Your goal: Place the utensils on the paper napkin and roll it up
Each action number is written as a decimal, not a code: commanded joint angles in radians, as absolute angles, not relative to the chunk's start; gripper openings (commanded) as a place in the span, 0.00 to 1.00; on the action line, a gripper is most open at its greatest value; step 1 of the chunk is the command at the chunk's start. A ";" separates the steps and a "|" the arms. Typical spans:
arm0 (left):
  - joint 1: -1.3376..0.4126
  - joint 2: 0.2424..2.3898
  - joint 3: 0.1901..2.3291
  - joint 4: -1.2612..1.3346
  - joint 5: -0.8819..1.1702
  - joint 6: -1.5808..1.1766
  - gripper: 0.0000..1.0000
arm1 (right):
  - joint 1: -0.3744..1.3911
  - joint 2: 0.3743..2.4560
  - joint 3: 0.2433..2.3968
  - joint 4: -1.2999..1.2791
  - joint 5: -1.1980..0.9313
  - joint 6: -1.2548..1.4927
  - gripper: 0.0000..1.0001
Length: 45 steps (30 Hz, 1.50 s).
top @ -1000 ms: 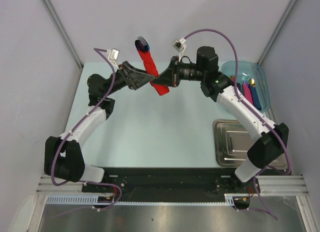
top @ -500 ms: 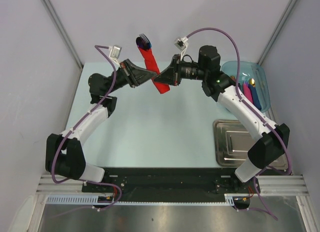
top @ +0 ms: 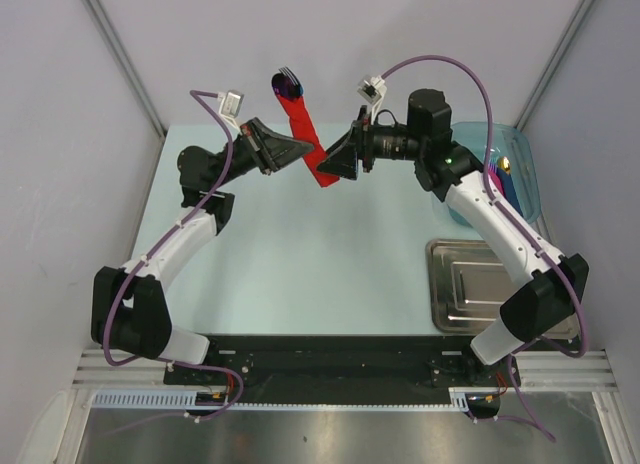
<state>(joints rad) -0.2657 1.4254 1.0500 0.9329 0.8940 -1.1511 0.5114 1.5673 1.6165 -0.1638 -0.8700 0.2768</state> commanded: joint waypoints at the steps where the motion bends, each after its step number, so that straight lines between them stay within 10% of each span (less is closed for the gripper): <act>1: -0.273 1.404 1.095 0.974 0.876 -1.140 0.00 | 0.537 1.523 1.640 -0.153 -0.855 0.192 0.72; 9: -0.295 1.408 1.111 0.957 0.873 -1.129 0.00 | 0.571 1.562 1.658 -0.115 -0.870 0.169 0.64; 14: -0.299 1.407 1.121 0.945 0.865 -1.105 0.00 | 0.568 1.566 1.644 -0.115 -0.900 0.175 0.12; 17: -0.298 1.408 1.134 0.946 0.865 -1.075 0.00 | 0.561 1.569 1.643 -0.121 -0.914 0.205 0.00; 23: -0.287 1.416 1.141 0.922 0.879 -1.002 0.69 | 0.548 1.562 1.635 -0.094 -0.945 0.262 0.00; 26: -0.287 1.420 1.143 0.916 0.882 -0.979 0.77 | 0.546 1.555 1.626 -0.080 -0.953 0.279 0.00; 30: -0.291 1.437 1.155 0.926 0.887 -0.986 0.73 | 0.543 1.551 1.617 -0.052 -0.962 0.305 0.00; 37: -0.290 1.454 1.160 0.951 0.868 -1.009 0.00 | 0.526 1.575 1.603 -0.017 -0.991 0.406 0.00; 45: -0.249 1.476 1.180 0.934 0.772 -1.074 0.00 | 0.483 1.604 1.546 0.103 -1.067 0.592 0.02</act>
